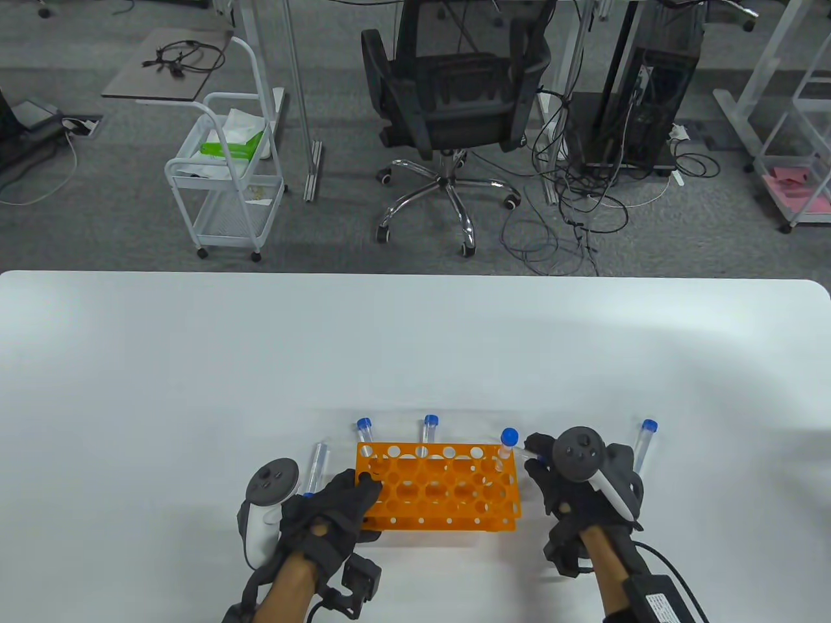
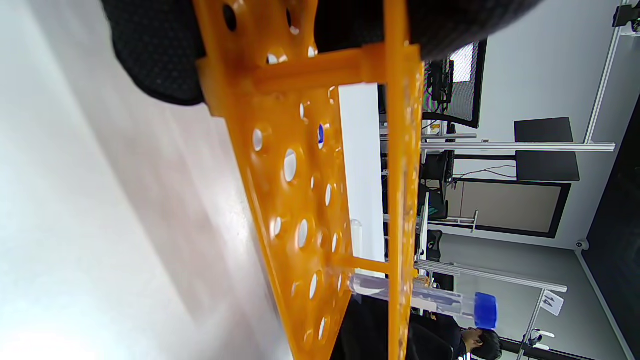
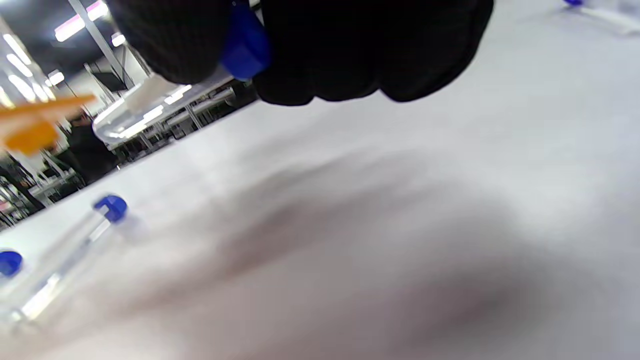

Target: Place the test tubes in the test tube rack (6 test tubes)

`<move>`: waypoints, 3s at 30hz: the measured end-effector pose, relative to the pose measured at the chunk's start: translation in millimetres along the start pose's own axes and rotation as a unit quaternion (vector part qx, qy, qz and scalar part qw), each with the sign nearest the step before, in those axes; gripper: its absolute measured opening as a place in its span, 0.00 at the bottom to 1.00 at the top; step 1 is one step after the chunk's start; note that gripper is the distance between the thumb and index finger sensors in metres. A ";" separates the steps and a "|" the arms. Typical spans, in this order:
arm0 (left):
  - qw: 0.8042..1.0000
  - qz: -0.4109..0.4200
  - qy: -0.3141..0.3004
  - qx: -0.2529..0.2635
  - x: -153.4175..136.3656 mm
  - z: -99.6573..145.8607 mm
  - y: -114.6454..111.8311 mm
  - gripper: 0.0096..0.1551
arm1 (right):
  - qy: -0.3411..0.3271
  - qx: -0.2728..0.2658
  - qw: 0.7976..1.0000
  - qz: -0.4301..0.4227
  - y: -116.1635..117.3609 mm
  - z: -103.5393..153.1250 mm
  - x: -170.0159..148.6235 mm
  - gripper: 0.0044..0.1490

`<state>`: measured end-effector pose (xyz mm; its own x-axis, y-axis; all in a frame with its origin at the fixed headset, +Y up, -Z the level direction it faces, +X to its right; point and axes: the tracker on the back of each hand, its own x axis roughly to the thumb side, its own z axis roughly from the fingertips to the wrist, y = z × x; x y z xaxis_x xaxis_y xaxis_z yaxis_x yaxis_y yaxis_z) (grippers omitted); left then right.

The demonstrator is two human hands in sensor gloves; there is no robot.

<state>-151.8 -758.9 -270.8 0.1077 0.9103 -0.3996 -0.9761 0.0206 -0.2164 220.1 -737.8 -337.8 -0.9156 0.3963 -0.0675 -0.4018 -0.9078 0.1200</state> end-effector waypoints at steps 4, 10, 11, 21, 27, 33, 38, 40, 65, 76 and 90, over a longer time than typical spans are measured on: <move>1.000 0.004 -0.003 0.007 0.4 0.0 1.0 0.28 | -0.009 -0.019 1.000 -0.020 -10.9 3.9 0.5 0.30; 1.000 0.008 -0.003 0.008 0.6 -0.1 1.7 0.28 | -0.015 -0.034 0.999 -0.023 -23.6 9.5 -0.7 0.32; 1.000 0.008 -0.002 0.008 0.6 -0.1 1.6 0.28 | -0.014 -0.033 0.999 -0.023 -25.0 10.7 -0.8 0.33; 1.000 0.008 -0.003 0.008 0.3 -0.2 2.3 0.28 | -0.025 -0.078 0.996 -0.031 -40.8 21.0 1.5 0.35; 1.000 0.009 -0.002 0.009 0.2 -0.2 2.5 0.28 | -0.029 -0.106 0.993 -0.037 -47.6 26.5 4.4 0.37; 1.000 0.008 -0.002 0.010 0.0 -0.3 2.7 0.28 | -0.035 -0.131 0.990 -0.047 -53.3 30.6 5.3 0.37; 1.000 0.007 -0.001 0.011 -0.3 -0.5 2.8 0.28 | -0.044 -0.153 0.985 -0.059 -58.7 35.2 6.5 0.35; 1.000 0.006 0.001 0.012 -0.6 -0.7 2.7 0.28 | -0.051 -0.166 0.983 -0.063 -62.0 38.6 8.4 0.35; 1.000 -0.005 0.010 0.019 -1.2 -3.2 0.1 0.28 | -0.173 -0.234 0.952 -0.099 -73.6 88.9 55.4 0.36; 1.000 -0.010 0.010 0.012 -1.1 -5.0 -4.1 0.28 | -0.188 -0.186 0.956 -0.123 -58.0 89.7 67.4 0.35; 1.000 -0.017 0.009 0.009 -1.8 -6.2 -6.5 0.28 | -0.178 -0.180 0.965 -0.070 -41.2 82.7 72.9 0.35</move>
<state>-144.4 -763.2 -274.2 0.1437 0.9011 -0.4091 -0.9750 0.0583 -0.2142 168.7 -660.2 -265.8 -0.8255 0.4815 0.2945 -0.5493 -0.8054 -0.2227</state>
